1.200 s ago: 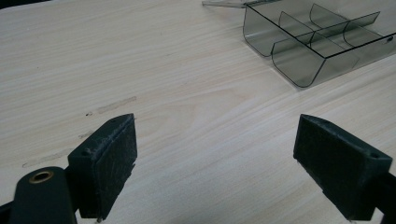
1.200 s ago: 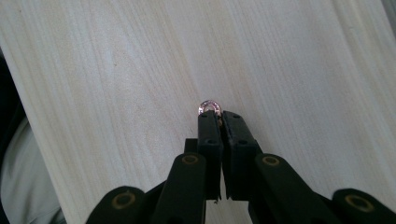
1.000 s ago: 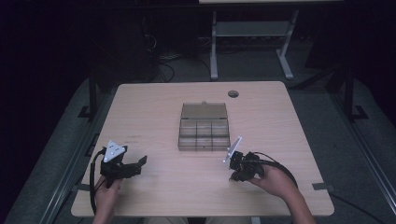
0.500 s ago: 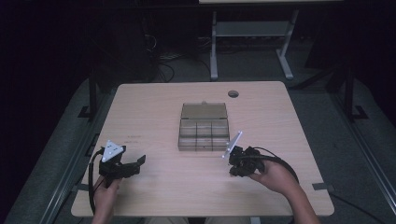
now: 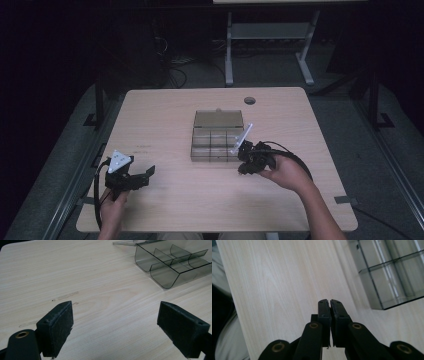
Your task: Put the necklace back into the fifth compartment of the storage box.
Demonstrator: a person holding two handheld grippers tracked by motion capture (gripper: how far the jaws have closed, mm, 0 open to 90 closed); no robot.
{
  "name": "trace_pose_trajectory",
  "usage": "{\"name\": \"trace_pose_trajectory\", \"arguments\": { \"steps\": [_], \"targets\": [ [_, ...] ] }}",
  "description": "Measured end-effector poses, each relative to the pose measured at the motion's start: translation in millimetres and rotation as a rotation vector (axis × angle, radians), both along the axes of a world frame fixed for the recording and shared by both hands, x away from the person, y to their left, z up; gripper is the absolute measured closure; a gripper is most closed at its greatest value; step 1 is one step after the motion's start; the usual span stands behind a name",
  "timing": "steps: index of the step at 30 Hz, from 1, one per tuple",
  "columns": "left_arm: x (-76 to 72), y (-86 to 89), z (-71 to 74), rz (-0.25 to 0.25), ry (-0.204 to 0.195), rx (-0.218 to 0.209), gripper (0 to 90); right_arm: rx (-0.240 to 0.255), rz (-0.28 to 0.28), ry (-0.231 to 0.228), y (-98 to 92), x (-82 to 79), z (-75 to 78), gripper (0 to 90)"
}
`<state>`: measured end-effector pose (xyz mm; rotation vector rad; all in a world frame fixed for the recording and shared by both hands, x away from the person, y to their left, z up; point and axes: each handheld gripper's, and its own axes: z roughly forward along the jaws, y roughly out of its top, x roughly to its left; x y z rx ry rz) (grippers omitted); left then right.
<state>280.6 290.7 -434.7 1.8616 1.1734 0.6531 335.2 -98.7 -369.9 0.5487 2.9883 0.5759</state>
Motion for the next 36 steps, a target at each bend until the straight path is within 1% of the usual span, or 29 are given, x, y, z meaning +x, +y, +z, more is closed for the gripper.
{"name": "trace_pose_trajectory", "arguments": {
  "steps": [1,6,8,10,12,15,16,17,18,21,23,24,26,27,28,30,31,34,36],
  "targets": [
    [0.0,0.0,0.0,-0.001,0.0,0.0,13.1,0.003,-0.002,-0.008,0.9,2.1,3.2,86.5],
    [0.9,-0.9,-0.5,-0.003,0.002,0.002,13.1,0.019,-0.003,-0.012,4.3,11.1,13.6,86.5],
    [1.2,-1.4,-0.4,-0.005,0.003,0.004,13.1,0.012,-0.002,-0.016,7.0,15.3,16.4,86.6],
    [1.7,-1.9,-0.5,-0.005,0.003,0.005,13.1,0.012,-0.002,-0.015,10.8,22.0,18.6,86.5],
    [2.1,-1.5,-0.5,-0.007,0.004,0.007,13.1,0.015,-0.002,-0.012,11.9,23.7,19.1,86.6],
    [3.0,0.8,-0.5,0.006,0.005,-0.006,13.1,0.018,0.003,-0.009,19.1,31.5,22.4,86.5],
    [3.2,1.8,-0.3,0.008,0.008,-0.004,13.1,0.018,0.003,-0.009,19.1,31.5,22.4,86.5],
    [3.4,3.1,-0.4,0.016,0.005,-0.014,13.1,0.015,0.007,-0.006,22.2,34.5,23.7,86.6],
    [3.4,3.1,-0.4,0.016,0.005,-0.014,13.1,0.015,0.007,-0.006,22.2,34.5,23.7,86.6],
    [2.9,4.5,-0.6,0.018,0.006,-0.016,13.1,0.008,0.015,-0.002,28.9,41.6,25.9,86.5],
    [3.1,4.8,-0.7,0.017,0.006,-0.017,13.1,0.004,0.015,0.0,30.5,43.5,25.9,86.6],
    [3.3,5.2,-0.8,0.019,0.005,-0.016,13.1,-0.002,0.017,-0.001,34.4,47.8,25.7,86.5],
    [3.6,6.0,-0.5,0.02,0.007,-0.013,13.1,-0.001,0.017,0.004,35.7,49.1,25.5,86.6],
    [3.8,6.0,-0.8,0.021,0.005,-0.02,13.1,-0.006,0.018,0.0,37.5,50.9,25.0,86.5],
    [3.8,6.5,-0.5,0.023,0.007,-0.018,13.1,-0.012,0.018,-0.001,39.4,52.7,24.8,86.6],
    [4.0,6.8,-0.6,0.026,0.009,-0.02,13.1,-0.002,0.019,0.006,42.0,56.6,24.1,86.6],
    [4.2,7.2,-0.6,0.025,0.009,-0.02,13.1,-0.009,0.017,0.008,44.1,60.4,22.5,86.6],
    [4.5,7.7,-0.5,0.023,0.008,-0.017,13.1,-0.013,0.018,0.011,46.4,64.0,20.5,86.5],
    [4.6,8.1,-0.7,0.026,0.007,-0.022,13.1,-0.013,0.018,0.011,48.6,67.6,18.7,86.5]
  ]
}}
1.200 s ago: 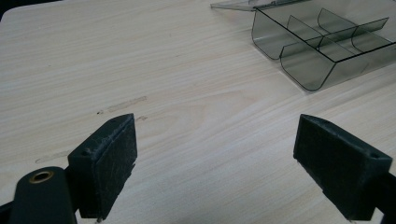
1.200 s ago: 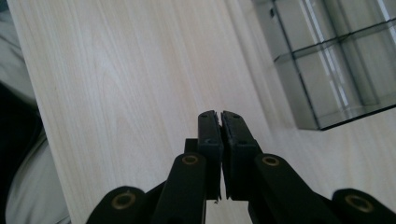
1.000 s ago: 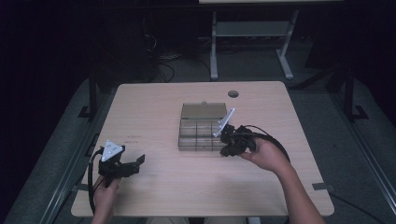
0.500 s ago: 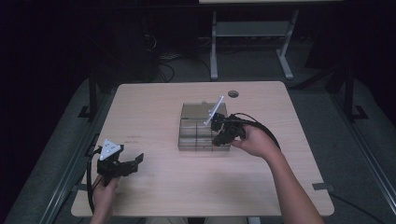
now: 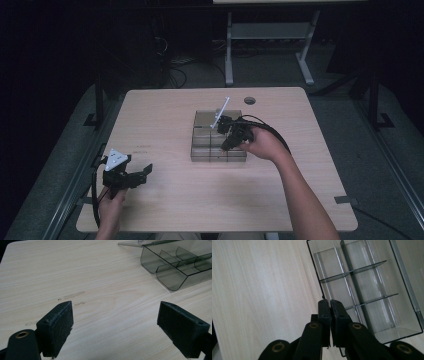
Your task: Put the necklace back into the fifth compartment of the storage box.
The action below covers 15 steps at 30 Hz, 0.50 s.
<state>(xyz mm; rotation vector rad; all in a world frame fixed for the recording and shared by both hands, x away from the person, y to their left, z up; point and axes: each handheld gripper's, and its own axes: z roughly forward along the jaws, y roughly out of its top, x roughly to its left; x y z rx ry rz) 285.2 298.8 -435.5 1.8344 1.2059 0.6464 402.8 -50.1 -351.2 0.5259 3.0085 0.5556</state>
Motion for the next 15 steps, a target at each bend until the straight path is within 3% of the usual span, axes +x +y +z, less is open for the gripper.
{"name": "trace_pose_trajectory", "arguments": {
  "steps": [15],
  "targets": [
    [-2.7,-2.3,-1.7,-0.01,0.003,0.019,13.1,-0.028,-0.034,0.033,14.3,24.2,-18.1,86.5]
  ]
}}
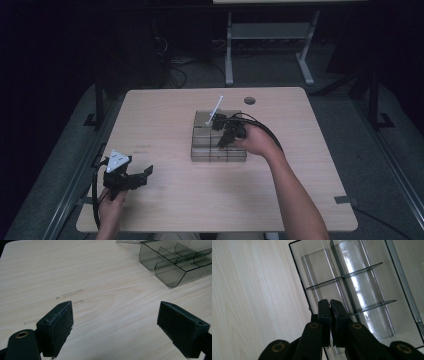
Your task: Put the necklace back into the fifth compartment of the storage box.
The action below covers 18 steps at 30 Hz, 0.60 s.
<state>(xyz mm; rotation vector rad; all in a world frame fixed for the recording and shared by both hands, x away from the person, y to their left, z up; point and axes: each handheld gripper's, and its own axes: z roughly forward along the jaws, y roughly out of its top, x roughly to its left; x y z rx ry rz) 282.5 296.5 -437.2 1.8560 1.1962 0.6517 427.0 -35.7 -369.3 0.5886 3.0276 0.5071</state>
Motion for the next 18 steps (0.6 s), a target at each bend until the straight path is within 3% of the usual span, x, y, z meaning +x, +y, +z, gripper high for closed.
{"name": "trace_pose_trajectory", "arguments": {
  "steps": [18],
  "targets": [
    [-1.1,0.6,0.5,-0.006,0.001,0.01,13.1,-0.027,-0.015,0.03,7.3,14.3,-21.1,86.5]
  ]
}}
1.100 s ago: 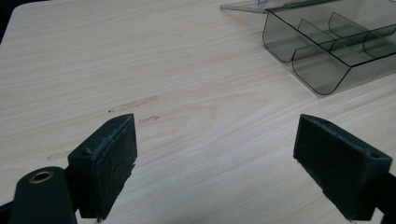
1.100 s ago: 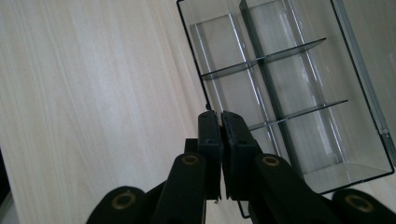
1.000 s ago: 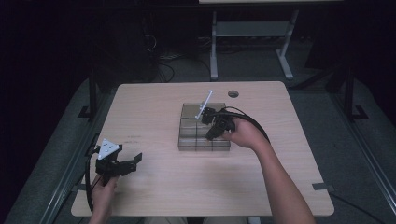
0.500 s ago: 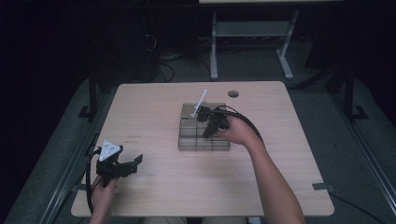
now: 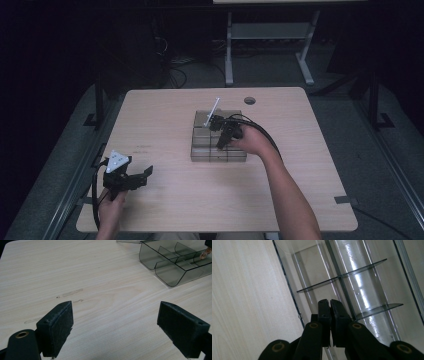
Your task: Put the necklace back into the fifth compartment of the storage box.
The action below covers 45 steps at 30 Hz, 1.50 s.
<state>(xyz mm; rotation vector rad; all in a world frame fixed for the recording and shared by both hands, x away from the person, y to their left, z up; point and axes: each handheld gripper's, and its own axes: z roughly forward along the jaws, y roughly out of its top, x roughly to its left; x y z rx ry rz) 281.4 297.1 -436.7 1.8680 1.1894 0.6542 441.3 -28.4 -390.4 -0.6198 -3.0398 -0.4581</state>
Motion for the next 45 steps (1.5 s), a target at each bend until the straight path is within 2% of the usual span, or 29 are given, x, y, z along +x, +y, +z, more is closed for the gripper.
{"name": "trace_pose_trajectory", "arguments": {
  "steps": [5,19,29,39,45],
  "targets": [
    [0.5,-0.4,-0.5,0.003,0.002,-0.003,13.1,0.007,-0.012,0.015,0.9,1.6,-5.5,86.5],
    [0.4,-1.9,-0.8,-0.002,0.003,-0.002,13.1,-0.01,-0.026,0.032,1.7,6.0,-19.2,86.5],
    [0.4,-3.0,-1.5,-0.004,0.002,-0.002,13.1,-0.009,-0.037,0.052,5.6,7.6,-36.2,86.4],
    [0.7,-4.7,-2.2,-0.011,0.008,0.008,13.1,0.016,-0.051,0.05,0.9,8.0,-31.2,83.7],
    [0.2,-5.6,-2.0,-0.016,0.007,0.012,13.1,0.011,-0.047,0.045,-2.5,4.9,-27.1,83.4]
  ]
}}
